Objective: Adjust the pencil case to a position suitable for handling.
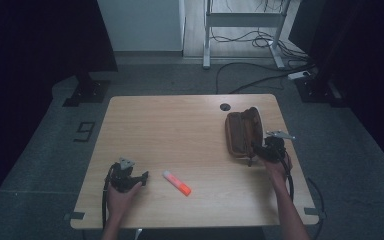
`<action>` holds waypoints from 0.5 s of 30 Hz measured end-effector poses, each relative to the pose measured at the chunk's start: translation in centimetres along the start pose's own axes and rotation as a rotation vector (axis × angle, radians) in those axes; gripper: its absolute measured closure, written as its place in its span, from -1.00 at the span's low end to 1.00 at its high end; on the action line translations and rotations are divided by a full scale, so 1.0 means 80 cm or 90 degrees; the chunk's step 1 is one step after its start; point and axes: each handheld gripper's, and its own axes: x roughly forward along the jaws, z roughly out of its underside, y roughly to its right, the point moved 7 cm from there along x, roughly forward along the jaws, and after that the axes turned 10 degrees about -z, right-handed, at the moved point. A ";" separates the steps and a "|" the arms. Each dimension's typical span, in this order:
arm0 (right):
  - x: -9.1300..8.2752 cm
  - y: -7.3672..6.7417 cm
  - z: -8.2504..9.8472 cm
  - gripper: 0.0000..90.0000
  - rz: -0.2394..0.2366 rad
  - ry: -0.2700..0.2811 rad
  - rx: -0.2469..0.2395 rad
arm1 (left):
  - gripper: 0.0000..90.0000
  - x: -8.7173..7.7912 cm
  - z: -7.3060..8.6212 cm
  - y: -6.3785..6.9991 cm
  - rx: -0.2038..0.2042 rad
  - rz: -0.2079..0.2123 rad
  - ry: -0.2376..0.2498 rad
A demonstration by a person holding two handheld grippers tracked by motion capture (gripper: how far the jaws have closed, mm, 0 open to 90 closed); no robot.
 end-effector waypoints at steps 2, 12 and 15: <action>0.003 0.002 0.003 0.18 -0.006 -0.007 0.013 | -0.56 0.000 0.000 0.000 0.000 0.000 0.000; 0.008 0.019 0.009 0.67 0.010 -0.008 0.051 | -0.56 0.000 0.000 0.000 0.000 0.000 0.000; 0.005 0.027 0.010 0.84 0.019 0.011 0.063 | -0.56 0.000 0.000 0.000 0.000 0.000 0.000</action>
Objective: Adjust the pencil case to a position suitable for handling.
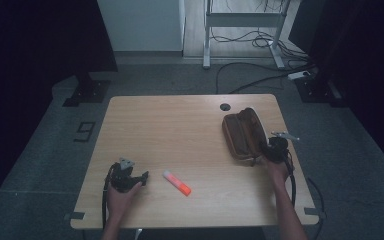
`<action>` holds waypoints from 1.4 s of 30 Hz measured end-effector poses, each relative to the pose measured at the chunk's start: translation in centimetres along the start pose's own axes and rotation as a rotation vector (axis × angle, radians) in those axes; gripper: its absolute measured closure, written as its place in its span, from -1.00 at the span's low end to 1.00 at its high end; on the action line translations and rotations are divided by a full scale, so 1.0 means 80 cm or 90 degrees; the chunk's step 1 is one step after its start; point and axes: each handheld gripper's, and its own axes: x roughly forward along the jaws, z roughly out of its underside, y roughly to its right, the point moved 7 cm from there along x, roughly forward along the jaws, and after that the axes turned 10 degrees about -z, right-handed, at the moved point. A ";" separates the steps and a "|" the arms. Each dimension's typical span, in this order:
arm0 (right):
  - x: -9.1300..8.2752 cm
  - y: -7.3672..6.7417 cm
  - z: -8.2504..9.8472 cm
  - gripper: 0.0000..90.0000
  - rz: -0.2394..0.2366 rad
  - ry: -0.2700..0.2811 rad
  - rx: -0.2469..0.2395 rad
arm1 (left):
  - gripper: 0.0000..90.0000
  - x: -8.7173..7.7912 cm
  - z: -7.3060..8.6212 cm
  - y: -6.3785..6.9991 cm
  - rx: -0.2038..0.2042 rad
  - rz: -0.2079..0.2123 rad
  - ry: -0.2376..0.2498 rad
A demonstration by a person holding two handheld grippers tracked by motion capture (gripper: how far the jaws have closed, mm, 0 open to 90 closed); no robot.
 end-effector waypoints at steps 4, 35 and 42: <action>-0.002 0.003 0.001 0.86 -0.014 0.014 0.013 | -0.56 0.000 0.000 0.000 0.000 0.000 0.000; -0.054 -0.037 -0.001 0.87 -0.116 0.082 -0.028 | -0.56 0.000 0.000 0.000 0.000 0.001 0.000; -0.057 -0.050 0.000 0.87 -0.142 0.082 -0.042 | -0.56 0.000 0.000 0.000 0.001 0.002 0.001</action>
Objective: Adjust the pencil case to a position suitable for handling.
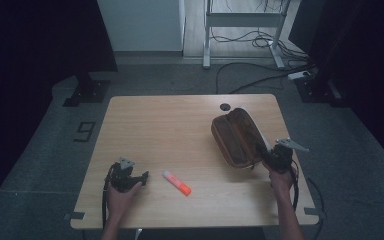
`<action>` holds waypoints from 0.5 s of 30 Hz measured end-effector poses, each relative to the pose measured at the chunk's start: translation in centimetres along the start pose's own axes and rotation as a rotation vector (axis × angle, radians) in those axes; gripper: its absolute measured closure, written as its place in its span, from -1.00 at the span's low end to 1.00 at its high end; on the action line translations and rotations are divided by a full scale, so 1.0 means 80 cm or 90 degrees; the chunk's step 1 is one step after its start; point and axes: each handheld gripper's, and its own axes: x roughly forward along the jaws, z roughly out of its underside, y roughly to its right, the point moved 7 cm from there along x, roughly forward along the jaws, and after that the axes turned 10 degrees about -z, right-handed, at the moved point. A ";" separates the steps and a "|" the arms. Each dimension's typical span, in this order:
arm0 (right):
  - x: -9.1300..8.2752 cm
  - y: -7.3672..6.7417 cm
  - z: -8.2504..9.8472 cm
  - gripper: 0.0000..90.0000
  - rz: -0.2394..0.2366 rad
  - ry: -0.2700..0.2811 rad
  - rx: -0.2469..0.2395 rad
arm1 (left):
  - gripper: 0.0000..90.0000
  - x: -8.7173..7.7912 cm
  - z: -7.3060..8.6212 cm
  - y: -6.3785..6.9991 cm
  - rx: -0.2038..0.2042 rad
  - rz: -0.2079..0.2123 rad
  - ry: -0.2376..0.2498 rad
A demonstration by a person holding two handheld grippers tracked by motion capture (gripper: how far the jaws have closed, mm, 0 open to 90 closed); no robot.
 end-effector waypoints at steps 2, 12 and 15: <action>0.000 -0.004 0.000 0.87 -0.009 -0.001 -0.005 | -0.56 0.000 0.000 0.000 0.000 0.000 0.000; 0.003 -0.032 -0.003 0.87 -0.048 -0.011 -0.041 | -0.56 0.000 0.000 0.000 0.000 0.000 0.000; 0.006 -0.038 -0.002 0.87 -0.054 -0.016 -0.048 | -0.56 0.000 0.000 0.000 0.000 0.000 0.000</action>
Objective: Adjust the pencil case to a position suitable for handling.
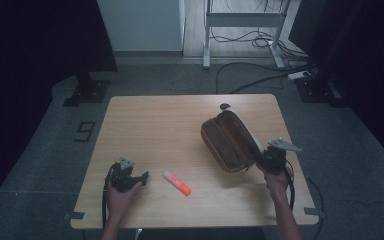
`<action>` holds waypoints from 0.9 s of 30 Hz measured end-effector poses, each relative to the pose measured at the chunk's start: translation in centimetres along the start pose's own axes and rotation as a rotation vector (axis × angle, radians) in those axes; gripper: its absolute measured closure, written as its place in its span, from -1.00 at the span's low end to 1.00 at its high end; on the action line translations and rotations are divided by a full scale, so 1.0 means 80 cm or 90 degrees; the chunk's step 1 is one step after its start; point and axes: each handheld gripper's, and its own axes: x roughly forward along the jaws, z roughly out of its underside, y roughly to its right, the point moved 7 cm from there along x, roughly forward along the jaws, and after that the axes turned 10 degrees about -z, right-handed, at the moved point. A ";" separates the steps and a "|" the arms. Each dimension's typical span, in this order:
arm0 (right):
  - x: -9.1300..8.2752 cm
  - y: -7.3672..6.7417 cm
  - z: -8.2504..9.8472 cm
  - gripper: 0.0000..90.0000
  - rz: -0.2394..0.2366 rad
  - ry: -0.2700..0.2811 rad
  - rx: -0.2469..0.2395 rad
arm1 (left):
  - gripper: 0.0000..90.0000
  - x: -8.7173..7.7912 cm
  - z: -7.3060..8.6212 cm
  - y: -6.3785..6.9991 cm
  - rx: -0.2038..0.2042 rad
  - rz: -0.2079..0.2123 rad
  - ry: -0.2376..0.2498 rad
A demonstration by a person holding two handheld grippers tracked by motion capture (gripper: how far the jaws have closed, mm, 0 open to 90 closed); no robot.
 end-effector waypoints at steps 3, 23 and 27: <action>0.004 -0.006 0.002 0.87 -0.006 -0.010 -0.011 | -0.56 0.000 0.000 0.000 0.000 0.000 0.000; 0.029 -0.032 0.018 0.87 -0.069 -0.060 -0.065 | -0.56 0.000 0.000 0.000 0.000 0.000 0.000; 0.034 -0.034 0.023 0.87 -0.077 -0.075 -0.072 | -0.56 0.000 0.000 0.000 0.000 0.000 0.000</action>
